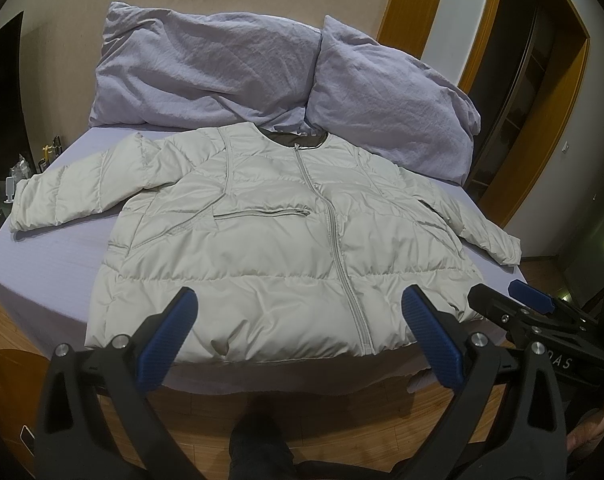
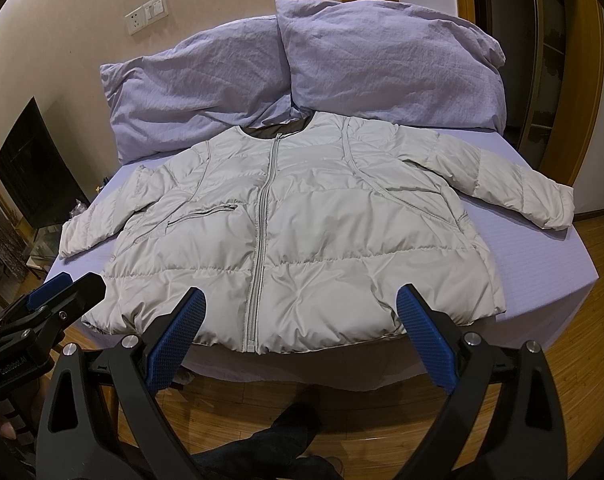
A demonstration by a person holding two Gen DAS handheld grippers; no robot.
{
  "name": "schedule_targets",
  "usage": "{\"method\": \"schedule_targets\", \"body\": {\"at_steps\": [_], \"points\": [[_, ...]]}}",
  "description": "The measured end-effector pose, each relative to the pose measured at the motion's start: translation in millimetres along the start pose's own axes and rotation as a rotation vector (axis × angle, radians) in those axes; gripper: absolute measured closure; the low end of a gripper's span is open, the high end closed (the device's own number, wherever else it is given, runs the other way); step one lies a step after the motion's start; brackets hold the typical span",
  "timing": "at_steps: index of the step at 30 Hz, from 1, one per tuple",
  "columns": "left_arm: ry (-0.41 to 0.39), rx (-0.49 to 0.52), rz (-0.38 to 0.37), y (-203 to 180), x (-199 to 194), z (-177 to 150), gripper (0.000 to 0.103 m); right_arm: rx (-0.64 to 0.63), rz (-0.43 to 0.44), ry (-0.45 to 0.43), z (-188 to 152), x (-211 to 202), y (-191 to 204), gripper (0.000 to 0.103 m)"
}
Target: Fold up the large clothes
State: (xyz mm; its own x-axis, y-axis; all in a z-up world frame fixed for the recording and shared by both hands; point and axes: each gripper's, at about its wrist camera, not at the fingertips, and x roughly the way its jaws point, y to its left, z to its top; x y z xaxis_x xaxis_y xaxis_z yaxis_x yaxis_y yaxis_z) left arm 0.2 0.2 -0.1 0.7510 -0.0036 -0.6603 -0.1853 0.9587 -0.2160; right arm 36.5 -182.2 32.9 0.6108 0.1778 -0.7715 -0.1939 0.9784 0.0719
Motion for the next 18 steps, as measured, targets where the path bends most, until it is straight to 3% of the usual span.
{"method": "schedule_targets", "body": {"at_steps": [18], "points": [[-0.001,0.000,0.000,-0.1,-0.1,0.0,0.002,0.000,0.001,-0.002,-0.9,-0.9,1.3,0.005]]}}
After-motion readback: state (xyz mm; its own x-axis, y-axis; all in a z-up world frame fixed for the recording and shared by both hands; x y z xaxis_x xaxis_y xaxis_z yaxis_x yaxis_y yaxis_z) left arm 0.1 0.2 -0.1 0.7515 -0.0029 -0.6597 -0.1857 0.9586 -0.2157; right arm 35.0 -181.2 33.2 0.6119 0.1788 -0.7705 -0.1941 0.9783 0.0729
